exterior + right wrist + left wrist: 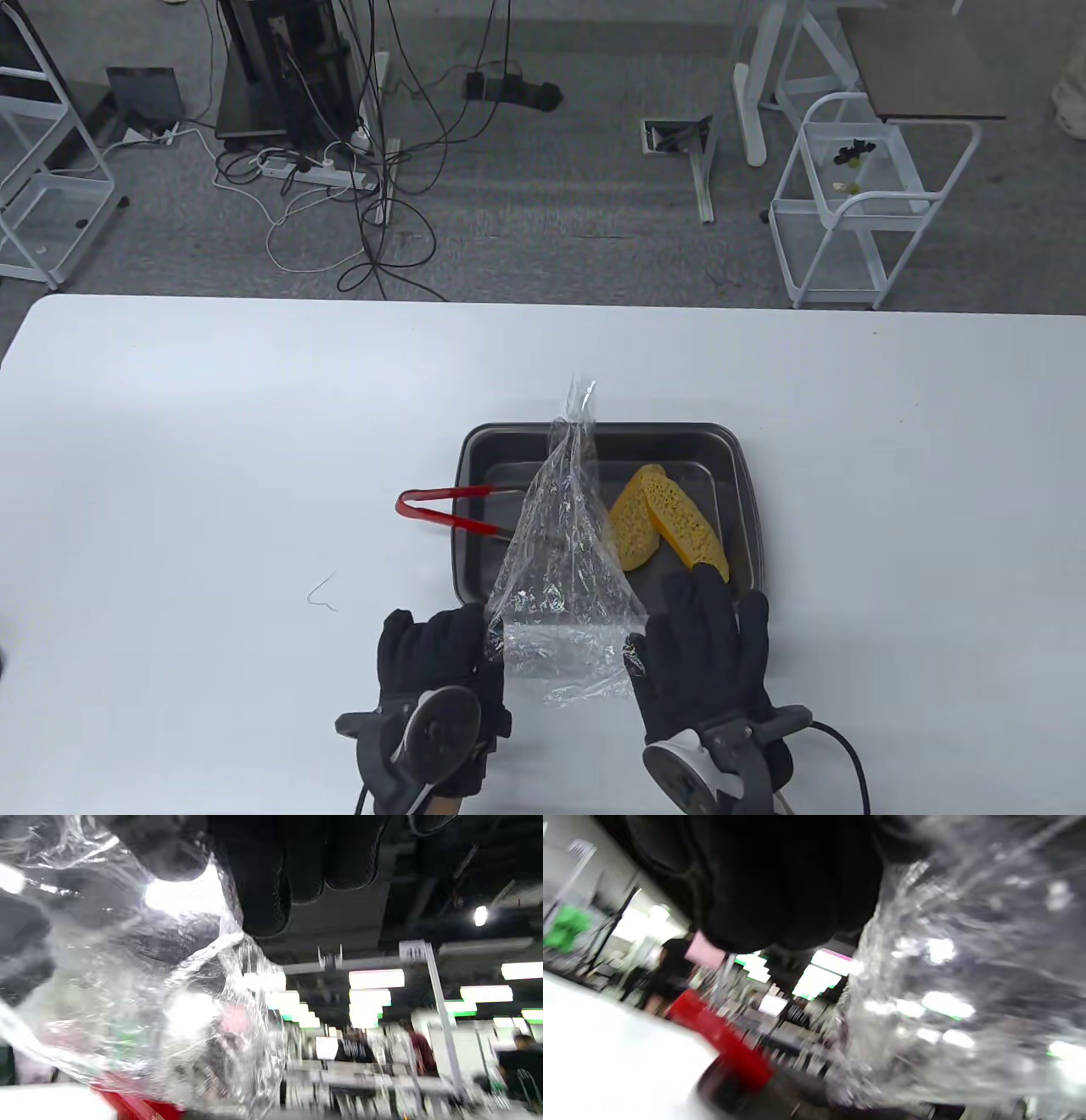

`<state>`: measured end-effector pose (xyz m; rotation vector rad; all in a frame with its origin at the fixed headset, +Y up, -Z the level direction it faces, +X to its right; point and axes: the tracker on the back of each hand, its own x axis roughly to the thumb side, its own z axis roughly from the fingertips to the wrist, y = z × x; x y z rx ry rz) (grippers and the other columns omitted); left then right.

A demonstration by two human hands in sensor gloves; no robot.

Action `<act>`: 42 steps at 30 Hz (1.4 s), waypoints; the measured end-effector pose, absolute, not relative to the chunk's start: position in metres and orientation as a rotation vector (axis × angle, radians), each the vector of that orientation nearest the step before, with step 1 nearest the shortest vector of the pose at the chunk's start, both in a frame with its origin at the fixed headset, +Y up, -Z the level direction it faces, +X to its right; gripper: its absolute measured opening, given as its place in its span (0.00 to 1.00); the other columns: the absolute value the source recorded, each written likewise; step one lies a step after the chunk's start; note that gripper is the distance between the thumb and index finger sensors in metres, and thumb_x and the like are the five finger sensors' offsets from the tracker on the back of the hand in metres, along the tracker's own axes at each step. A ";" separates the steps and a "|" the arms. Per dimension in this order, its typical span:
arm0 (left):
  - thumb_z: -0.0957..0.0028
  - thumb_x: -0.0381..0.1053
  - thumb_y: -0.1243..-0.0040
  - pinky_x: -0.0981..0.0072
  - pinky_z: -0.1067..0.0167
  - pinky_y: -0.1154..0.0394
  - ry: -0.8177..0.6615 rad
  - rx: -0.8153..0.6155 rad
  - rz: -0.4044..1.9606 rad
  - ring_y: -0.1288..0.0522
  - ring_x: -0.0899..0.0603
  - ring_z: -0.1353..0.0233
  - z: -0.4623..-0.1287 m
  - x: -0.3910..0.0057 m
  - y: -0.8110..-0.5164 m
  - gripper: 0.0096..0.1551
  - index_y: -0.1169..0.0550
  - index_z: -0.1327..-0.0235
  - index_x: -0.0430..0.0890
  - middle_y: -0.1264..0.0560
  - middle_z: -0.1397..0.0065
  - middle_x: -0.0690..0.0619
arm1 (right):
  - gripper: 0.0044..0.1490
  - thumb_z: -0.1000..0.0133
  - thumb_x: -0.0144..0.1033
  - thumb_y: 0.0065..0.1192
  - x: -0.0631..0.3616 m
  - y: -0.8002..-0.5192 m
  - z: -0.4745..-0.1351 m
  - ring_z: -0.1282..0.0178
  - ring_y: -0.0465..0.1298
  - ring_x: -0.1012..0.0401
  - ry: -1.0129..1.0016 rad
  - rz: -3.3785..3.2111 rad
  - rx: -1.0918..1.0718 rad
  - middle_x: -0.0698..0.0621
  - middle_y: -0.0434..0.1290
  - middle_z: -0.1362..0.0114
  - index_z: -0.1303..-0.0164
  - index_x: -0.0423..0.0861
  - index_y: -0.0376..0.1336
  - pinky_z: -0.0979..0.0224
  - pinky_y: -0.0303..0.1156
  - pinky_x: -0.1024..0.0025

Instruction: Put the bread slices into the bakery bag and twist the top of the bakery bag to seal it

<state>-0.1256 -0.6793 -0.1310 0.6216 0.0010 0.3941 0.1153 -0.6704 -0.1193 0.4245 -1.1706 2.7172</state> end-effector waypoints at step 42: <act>0.54 0.77 0.61 0.31 0.18 0.49 -0.409 0.162 0.655 0.32 0.35 0.19 -0.156 -0.117 -0.703 0.51 0.40 0.20 0.51 0.32 0.19 0.46 | 0.25 0.47 0.41 0.73 0.139 -0.602 -0.136 0.17 0.65 0.38 -1.184 3.018 0.118 0.42 0.72 0.23 0.60 0.31 0.79 0.24 0.51 0.28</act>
